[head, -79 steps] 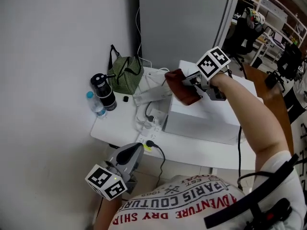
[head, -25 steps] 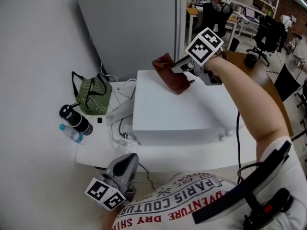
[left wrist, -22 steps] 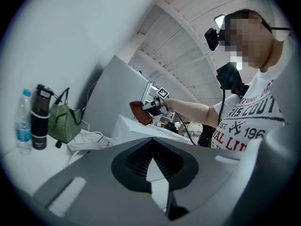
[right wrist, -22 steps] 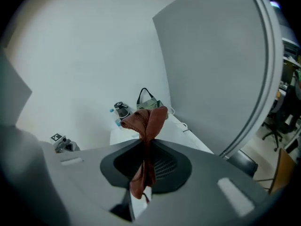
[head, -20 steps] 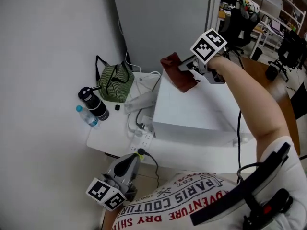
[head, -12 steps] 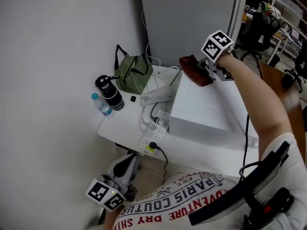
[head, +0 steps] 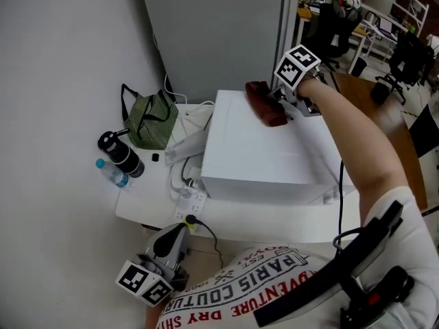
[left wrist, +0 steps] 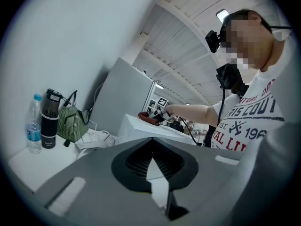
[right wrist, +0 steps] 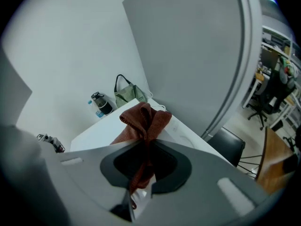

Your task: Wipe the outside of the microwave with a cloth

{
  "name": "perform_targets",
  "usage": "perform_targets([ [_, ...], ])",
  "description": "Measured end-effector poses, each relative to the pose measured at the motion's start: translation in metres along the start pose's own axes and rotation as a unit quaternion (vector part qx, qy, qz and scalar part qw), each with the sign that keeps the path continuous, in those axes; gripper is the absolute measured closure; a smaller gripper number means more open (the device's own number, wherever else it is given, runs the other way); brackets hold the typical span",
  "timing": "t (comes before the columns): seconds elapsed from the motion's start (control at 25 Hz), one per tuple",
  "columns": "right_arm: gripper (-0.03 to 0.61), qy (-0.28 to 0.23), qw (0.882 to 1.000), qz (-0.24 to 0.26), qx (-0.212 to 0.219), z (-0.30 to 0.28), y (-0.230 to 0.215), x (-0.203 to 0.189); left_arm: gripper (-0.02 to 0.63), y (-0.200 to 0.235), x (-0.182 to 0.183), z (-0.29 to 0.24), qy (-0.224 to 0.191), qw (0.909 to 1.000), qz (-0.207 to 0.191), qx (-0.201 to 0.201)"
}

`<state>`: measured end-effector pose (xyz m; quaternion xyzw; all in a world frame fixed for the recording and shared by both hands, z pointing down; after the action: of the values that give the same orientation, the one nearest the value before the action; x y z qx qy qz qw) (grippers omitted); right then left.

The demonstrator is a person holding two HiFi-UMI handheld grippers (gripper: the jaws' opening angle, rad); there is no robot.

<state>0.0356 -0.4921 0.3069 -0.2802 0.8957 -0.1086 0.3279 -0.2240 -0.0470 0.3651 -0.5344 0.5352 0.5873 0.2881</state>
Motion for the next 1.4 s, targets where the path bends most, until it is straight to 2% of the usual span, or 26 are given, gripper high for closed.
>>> perform_targets([
  [0.2,0.541,-0.044,0.997,-0.066,-0.026,0.064,-0.046,-0.064,0.612,-0.023,0.001,-0.042,0.021,0.9981,-0.010,-0.058],
  [0.4,0.541,-0.092,0.986,-0.125,-0.058,0.120,-0.078,-0.126,0.612,-0.047,0.000,-0.083,0.045,0.9914,-0.024,-0.121],
  [0.56,0.541,-0.122,0.979,-0.139,-0.088,0.158,-0.087,-0.171,0.612,-0.069,-0.003,-0.109,0.062,0.9837,-0.032,-0.165],
  [0.72,0.543,-0.200,0.964,-0.156,-0.078,0.180,-0.080,-0.211,0.612,-0.088,-0.005,-0.128,0.076,0.9744,-0.043,-0.207],
  [0.88,0.541,-0.308,0.943,-0.111,-0.049,0.194,-0.048,-0.220,0.613,-0.103,-0.004,-0.139,0.084,0.9673,-0.048,-0.234],
  [1.0,0.541,-0.365,0.927,-0.056,-0.060,0.199,-0.009,-0.224,0.612,-0.114,0.001,-0.143,0.085,0.9602,-0.054,-0.261],
  [1.2,0.541,-0.391,0.914,0.054,-0.094,0.175,0.089,-0.235,0.612,-0.115,0.010,-0.136,0.071,0.9545,-0.059,-0.284],
  [1.28,0.541,-0.400,0.908,0.087,-0.085,0.156,0.137,-0.245,0.612,-0.113,0.012,-0.129,0.065,0.9515,-0.058,-0.295],
  [1.4,0.541,-0.414,0.902,0.104,-0.059,0.123,0.204,-0.268,0.612,-0.109,0.010,-0.117,0.067,0.9459,-0.058,-0.312],
])
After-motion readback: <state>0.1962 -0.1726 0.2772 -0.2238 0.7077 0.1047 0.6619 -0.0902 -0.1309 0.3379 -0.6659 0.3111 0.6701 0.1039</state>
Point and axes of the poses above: the fingertips, and each gripper's own axes: z backward along the fingers, y to its left, x out of its top, the point moved 9 cm from there along z, backward along the fingers, and after that the axes turned 9 degrees about x, right-handed, at the moved point
